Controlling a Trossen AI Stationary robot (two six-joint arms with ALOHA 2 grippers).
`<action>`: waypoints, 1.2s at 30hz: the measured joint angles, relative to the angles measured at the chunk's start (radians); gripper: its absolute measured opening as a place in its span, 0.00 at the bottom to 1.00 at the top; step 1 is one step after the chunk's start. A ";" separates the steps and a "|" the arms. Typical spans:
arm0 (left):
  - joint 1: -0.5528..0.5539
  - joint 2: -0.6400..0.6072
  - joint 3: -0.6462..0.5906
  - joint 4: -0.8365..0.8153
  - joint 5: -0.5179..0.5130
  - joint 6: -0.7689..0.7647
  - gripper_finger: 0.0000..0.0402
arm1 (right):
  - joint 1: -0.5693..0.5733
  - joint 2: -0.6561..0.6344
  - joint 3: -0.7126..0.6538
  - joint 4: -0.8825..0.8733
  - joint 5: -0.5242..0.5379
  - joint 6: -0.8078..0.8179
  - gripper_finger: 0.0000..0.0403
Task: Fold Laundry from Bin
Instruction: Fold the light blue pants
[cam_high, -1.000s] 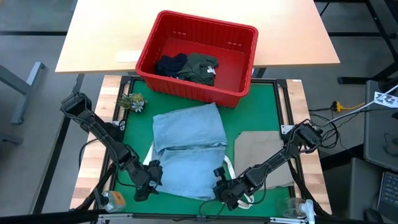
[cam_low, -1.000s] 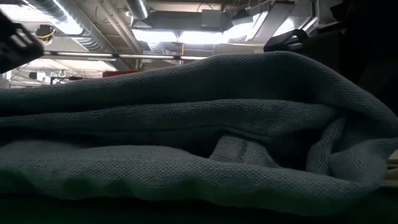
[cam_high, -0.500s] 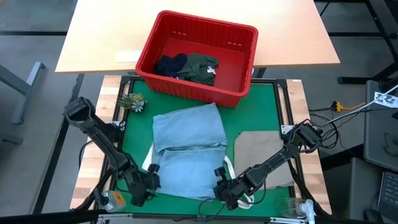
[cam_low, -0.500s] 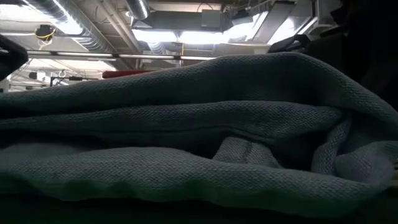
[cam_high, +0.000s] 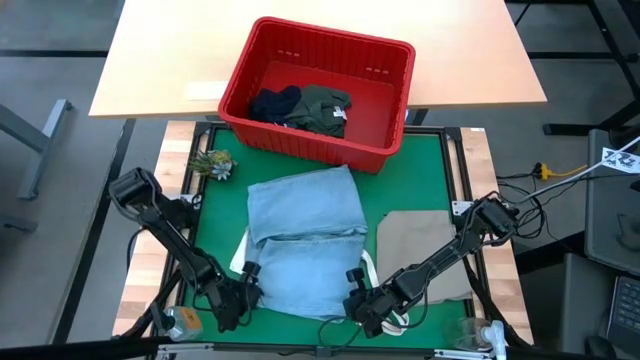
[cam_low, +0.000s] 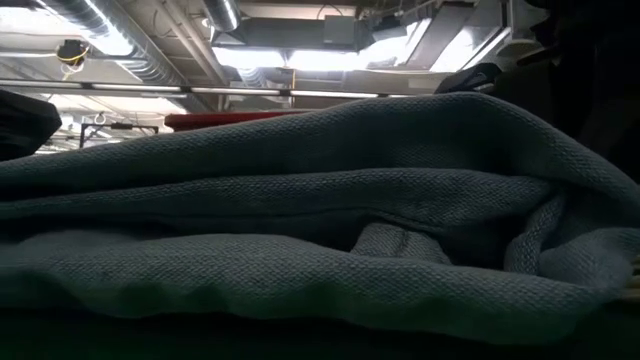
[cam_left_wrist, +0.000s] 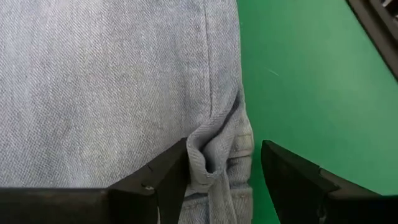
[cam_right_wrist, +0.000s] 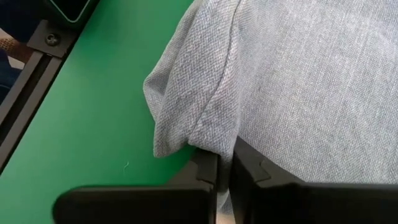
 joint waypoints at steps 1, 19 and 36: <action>-0.001 0.008 0.001 0.000 -0.006 0.000 0.48 | 0.000 0.000 0.000 0.000 0.000 0.000 0.04; -0.022 0.016 0.118 -0.067 0.011 -0.040 0.08 | 0.002 0.000 0.038 -0.012 -0.030 -0.004 0.03; -0.065 0.013 0.468 -0.496 -0.048 -0.173 0.09 | 0.002 0.000 0.414 -0.493 0.006 -0.020 0.03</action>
